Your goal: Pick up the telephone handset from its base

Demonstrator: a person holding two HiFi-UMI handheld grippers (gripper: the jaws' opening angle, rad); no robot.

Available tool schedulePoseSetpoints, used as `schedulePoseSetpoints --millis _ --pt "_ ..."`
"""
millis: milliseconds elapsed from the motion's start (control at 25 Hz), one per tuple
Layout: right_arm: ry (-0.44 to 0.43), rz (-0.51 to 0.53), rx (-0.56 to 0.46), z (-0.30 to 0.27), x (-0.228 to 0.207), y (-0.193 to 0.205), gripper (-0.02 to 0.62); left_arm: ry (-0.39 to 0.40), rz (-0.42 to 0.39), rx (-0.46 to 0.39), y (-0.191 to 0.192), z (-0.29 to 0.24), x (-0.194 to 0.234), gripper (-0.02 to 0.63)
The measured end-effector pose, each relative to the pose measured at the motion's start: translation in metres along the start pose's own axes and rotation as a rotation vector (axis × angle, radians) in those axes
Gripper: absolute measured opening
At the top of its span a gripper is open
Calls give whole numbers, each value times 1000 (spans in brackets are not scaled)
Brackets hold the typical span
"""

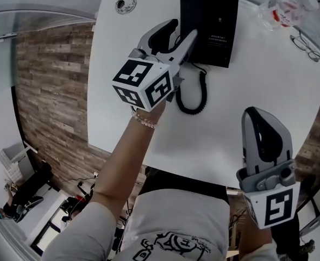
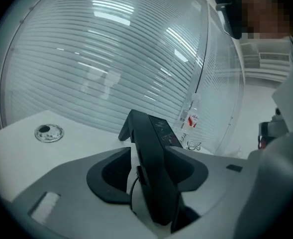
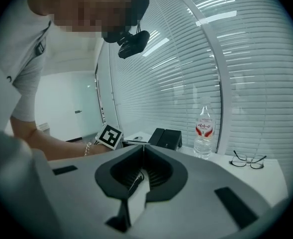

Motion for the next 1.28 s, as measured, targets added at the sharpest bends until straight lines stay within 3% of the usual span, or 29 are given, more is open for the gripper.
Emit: schedulePoseSetpoints --millis 240,600,960,1280 --pt "-7 -11 21 1 4 16 9 35 -2 4 0 -9 0 190" --pt "-7 0 14 5 11 10 8 15 48 -31 -7 0 -3 113" --pt "1 -16 8 17 9 4 8 15 36 -94 -21 10 -16 66" --pt "5 4 -26 28 8 -15 8 36 4 -127 -40 31 -34 63"
Point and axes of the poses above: the fingertips, and each gripper's own axes: z backward along the fingers, x to its left, y out of its underside, the point moved 3 cm from there along z, backward along the fingers, and after that the axes turned 9 degrees about y, right-handed, at the moved point
